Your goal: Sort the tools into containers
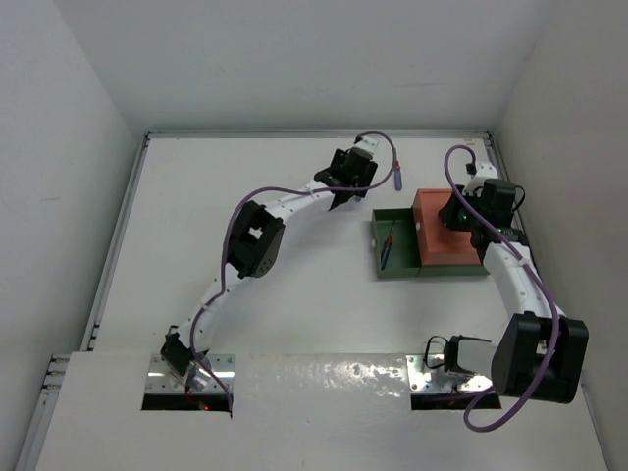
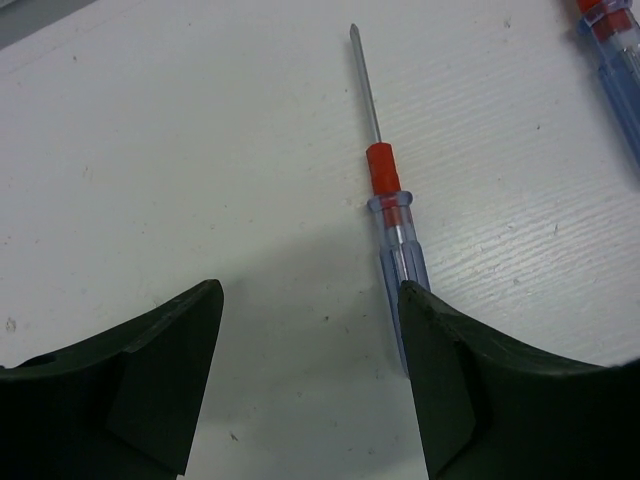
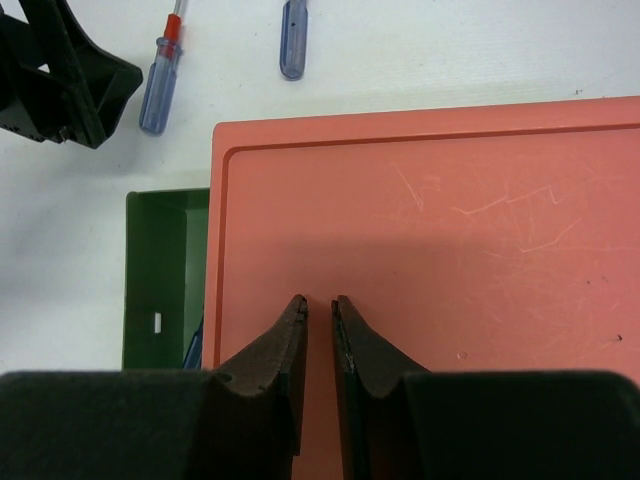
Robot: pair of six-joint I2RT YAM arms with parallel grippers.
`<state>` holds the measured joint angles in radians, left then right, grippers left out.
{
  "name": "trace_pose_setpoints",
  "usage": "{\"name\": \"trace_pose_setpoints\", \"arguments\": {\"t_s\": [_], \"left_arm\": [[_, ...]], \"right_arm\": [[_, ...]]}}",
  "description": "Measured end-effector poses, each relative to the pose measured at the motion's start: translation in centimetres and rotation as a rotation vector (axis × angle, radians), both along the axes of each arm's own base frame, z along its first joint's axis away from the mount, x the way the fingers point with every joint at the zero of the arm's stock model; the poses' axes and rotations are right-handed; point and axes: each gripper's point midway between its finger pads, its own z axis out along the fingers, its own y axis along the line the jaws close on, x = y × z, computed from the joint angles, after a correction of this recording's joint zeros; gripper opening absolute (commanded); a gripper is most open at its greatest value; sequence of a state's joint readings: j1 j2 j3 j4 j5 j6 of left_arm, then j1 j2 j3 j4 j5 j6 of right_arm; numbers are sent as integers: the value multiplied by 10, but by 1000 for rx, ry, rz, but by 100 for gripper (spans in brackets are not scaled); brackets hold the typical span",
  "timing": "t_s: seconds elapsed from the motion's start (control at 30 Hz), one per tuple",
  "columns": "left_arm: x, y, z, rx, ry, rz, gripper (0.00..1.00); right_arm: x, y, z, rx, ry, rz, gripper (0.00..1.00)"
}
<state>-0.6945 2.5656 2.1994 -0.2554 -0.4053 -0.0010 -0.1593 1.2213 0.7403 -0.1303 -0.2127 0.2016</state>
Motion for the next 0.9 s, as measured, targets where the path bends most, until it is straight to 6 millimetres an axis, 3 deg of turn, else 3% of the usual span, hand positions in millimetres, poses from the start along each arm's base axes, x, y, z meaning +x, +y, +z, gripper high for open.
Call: {"name": "trace_pose_setpoints", "arguments": {"t_s": [0.17,0.33,0.5,0.67,0.7,0.73,0.9], "left_arm": [[0,-5,1,-26,3,-10,68],[-2,-28,0,-57,9,-95,69],[-12,-39,-28,-35,55,-131,64],[-13,-38,-34,-59,75,-100,33],[-13,-37,-34,-65,79,-96,10],[-12,-36,-35,-75,85,-89,0],[-9,-32,-35,-110,104,-74,0]], "right_arm": [[1,0,-1,1,-1,1,17],[5,0,-1,2,-11,5,17],[7,0,-1,2,-14,6,17],[10,0,-1,2,-20,6,17],[11,0,-1,2,-21,6,17],[12,-1,-1,2,-21,6,16],[17,-1,-1,3,-20,7,17]]}}
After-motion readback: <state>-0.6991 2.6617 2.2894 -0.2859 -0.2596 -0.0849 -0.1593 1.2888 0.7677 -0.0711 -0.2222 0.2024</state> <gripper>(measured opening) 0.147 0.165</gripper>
